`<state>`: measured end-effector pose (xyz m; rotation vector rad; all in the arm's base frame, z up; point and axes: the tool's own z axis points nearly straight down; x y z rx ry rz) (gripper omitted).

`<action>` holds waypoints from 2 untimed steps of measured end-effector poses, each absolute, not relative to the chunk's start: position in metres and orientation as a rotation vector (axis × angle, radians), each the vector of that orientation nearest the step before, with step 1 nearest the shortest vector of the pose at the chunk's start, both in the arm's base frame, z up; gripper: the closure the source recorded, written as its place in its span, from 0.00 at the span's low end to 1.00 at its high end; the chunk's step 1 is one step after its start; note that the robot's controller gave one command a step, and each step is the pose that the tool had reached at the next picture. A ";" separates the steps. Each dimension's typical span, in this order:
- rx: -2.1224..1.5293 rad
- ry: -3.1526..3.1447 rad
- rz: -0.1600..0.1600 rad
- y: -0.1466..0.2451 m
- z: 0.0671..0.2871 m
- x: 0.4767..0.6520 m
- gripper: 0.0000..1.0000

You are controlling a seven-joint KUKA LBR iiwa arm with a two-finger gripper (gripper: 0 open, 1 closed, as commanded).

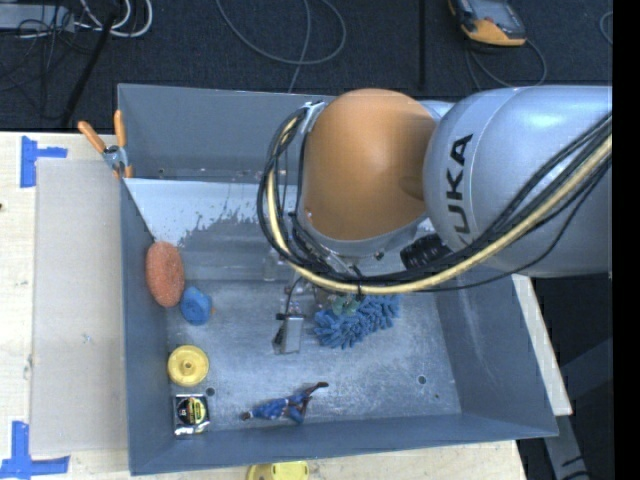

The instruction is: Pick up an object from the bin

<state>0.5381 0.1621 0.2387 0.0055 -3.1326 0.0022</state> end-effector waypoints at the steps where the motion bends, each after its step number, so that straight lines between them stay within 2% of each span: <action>1: -0.003 -3.140 0.000 0.161 0.243 0.540 0.00; 2: 0.167 -3.138 -0.001 0.150 0.201 0.528 0.00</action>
Offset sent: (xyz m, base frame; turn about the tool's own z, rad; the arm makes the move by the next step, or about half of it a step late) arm -0.0453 -0.0477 -0.1687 -0.4090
